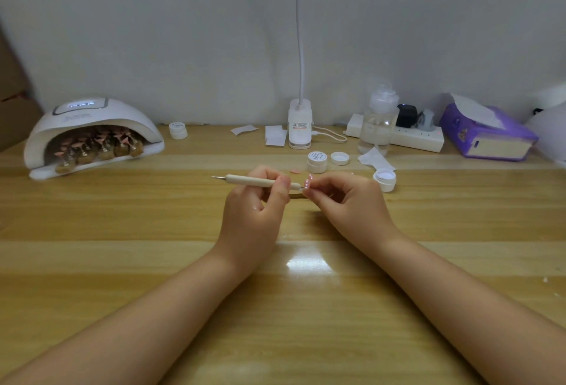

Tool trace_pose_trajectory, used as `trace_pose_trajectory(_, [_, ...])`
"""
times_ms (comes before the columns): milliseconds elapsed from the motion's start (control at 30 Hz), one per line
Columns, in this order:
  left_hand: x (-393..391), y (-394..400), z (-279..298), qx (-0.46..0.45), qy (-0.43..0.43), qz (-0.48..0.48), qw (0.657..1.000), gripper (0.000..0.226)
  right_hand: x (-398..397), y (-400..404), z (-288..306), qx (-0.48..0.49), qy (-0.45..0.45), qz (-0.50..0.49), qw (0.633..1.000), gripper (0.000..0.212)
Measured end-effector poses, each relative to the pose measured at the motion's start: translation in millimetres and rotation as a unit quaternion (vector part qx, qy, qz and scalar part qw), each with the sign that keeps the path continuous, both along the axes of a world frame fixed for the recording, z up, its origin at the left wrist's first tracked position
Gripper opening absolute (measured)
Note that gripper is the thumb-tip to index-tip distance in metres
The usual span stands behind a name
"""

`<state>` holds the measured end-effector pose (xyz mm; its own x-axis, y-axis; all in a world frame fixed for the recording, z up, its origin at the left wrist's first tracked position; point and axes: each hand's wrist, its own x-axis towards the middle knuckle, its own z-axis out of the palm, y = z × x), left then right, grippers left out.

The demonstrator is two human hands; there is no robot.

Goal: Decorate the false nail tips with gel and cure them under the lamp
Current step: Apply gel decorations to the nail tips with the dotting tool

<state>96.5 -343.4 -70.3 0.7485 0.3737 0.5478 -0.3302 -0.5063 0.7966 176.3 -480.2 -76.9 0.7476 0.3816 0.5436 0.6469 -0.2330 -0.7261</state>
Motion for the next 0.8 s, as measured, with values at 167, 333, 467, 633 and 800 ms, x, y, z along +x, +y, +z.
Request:
trace_pose_trajectory(167, [0.3,0.1,-0.2,0.001,-0.002,0.003,1.0,0.02,-1.0,-0.5,0.2,-0.002,-0.004,0.003,1.0,0.007])
trace_pose_trajectory(333, [1.0,0.0,0.2,0.007,-0.006,0.005,1.0,0.02,-1.1,-0.9,0.1,-0.001,-0.003,0.003,1.0,0.007])
trace_pose_trajectory(467, [-0.2,-0.5,0.7,0.005,-0.016,0.008,1.0,0.019,-0.7,-0.4,-0.4,-0.006,0.0,0.001,1.0,0.006])
trace_pose_trajectory(633, [-2.7,0.4,5.5,-0.031,-0.071,0.021,0.997,0.018,-1.0,-0.5,-0.2,0.003,0.001,0.0,1.0,0.006])
trace_pose_trajectory(800, [-0.4,0.8,5.3,-0.068,-0.083,0.018,0.994,0.017,-1.8,-0.6,1.2,0.006,-0.003,-0.003,1.0,0.006])
